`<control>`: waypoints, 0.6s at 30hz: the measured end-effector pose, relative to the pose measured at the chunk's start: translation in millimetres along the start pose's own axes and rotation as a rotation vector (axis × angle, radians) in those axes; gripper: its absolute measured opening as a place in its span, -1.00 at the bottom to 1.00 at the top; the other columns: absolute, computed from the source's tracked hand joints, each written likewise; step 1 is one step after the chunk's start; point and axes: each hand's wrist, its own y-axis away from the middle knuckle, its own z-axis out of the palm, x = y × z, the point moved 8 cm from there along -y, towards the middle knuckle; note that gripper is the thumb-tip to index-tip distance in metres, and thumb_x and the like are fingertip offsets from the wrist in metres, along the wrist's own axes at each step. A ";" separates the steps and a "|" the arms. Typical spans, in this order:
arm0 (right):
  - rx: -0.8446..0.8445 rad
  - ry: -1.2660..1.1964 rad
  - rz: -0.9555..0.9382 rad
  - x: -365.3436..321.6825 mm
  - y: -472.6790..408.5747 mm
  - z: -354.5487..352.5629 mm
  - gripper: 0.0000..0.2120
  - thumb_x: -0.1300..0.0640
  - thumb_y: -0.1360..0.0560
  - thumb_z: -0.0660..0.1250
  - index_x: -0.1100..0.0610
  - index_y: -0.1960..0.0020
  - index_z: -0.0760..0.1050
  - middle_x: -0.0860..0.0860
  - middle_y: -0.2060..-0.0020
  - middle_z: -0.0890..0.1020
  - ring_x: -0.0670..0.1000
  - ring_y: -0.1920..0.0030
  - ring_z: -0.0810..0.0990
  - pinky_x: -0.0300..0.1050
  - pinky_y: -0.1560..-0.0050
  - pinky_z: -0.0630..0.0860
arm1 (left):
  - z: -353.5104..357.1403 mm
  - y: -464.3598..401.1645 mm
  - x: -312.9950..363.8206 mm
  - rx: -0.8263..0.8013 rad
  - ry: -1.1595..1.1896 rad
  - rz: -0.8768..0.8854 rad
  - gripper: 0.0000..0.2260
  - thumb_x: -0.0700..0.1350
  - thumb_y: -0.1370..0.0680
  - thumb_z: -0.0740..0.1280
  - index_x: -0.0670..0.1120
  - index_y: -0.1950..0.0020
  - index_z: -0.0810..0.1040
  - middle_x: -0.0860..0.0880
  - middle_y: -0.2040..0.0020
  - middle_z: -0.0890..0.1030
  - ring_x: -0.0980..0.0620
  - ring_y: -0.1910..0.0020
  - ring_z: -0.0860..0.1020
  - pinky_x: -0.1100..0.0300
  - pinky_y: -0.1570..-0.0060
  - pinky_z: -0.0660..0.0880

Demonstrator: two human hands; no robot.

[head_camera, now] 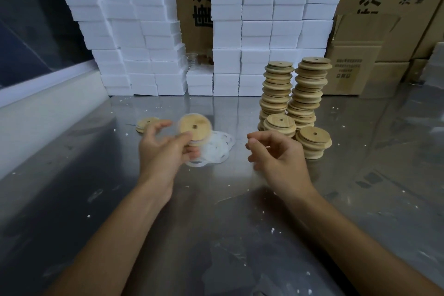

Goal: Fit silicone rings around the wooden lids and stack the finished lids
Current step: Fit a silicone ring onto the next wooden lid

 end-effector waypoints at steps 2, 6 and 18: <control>0.015 0.013 0.009 0.4 -0.5 -3.4 -0.87 0.25 -0.55 0.37 0.04 0.08 0.62 -0.07 0.28 0.66 -0.12 0.35 0.60 -0.22 0.34 0.55 | -24.2 -15.2 9.6 0.135 -0.100 0.096 -0.61 -0.39 -0.45 0.38 0.00 -0.16 0.49 -0.08 0.18 0.62 -0.02 0.39 0.62 0.21 0.44 0.58; 0.026 0.024 0.028 1.5 -0.9 -5.1 -0.87 0.24 -0.55 0.36 0.04 0.09 0.62 -0.09 0.30 0.66 -0.14 0.37 0.60 -0.20 0.34 0.55 | -64.2 -39.3 6.5 0.308 -0.393 0.103 -0.63 -0.25 -0.42 0.41 0.05 -0.18 0.59 0.01 0.14 0.63 0.10 0.34 0.62 0.28 0.41 0.56; 0.096 0.129 -0.059 -3.5 -5.1 -15.5 -0.87 0.23 -0.54 0.38 0.02 0.10 0.63 -0.07 0.33 0.67 -0.11 0.34 0.61 -0.27 0.29 0.53 | -74.3 -40.0 5.4 0.309 -1.090 0.203 -0.66 0.15 -0.37 0.51 -0.07 0.28 0.49 -0.17 0.14 0.60 -0.26 0.08 0.54 0.05 0.14 0.40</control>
